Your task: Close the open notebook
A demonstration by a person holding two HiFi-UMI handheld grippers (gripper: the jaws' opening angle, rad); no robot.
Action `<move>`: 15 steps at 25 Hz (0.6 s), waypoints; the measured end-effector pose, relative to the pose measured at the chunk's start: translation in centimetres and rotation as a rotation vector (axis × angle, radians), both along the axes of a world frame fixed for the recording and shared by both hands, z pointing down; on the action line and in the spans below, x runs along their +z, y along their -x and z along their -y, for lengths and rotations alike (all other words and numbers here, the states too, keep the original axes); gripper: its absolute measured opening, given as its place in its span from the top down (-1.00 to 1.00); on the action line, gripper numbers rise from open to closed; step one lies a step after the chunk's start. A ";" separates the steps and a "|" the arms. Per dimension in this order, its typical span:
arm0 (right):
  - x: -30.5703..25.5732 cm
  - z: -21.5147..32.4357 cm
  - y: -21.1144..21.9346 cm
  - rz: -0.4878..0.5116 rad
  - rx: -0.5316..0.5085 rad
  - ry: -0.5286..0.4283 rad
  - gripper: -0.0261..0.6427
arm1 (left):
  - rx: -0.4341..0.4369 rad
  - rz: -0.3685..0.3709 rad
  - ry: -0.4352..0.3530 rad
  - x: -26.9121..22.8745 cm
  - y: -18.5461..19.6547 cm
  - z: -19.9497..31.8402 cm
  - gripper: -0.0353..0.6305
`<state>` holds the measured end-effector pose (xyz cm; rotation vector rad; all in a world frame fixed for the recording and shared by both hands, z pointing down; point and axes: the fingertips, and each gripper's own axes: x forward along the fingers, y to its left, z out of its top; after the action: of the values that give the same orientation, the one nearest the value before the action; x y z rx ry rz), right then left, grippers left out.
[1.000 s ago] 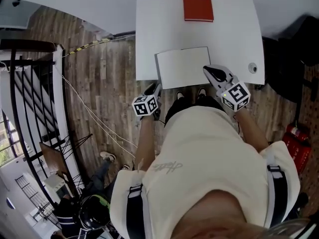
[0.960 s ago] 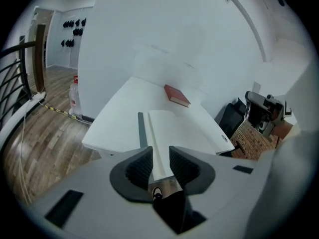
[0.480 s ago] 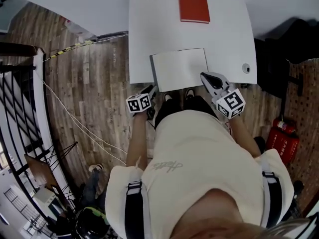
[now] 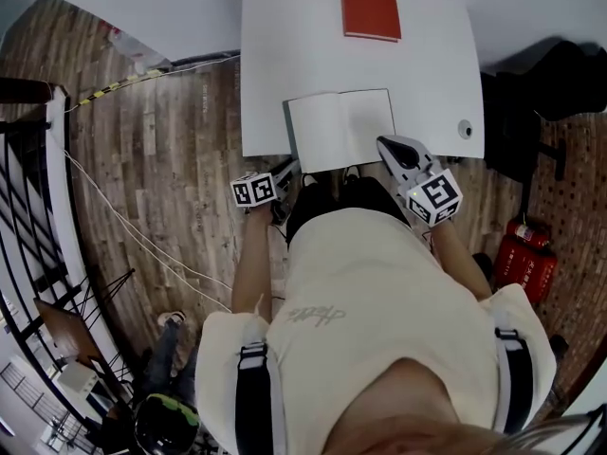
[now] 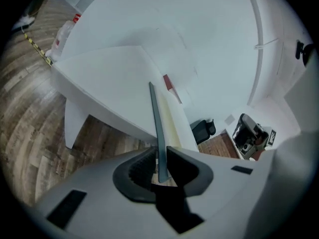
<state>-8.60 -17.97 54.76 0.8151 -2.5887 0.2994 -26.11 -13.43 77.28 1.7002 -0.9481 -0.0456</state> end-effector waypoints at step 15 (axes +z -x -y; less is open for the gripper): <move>0.5 -0.8 0.8 -0.003 -0.012 0.014 0.90 | 0.071 0.011 -0.036 -2.2 -1.2 0.1 0.82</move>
<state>-9.36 -17.20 55.22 0.7946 -2.5849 0.3120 -24.95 -13.57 75.08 1.7683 -0.8991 -0.0059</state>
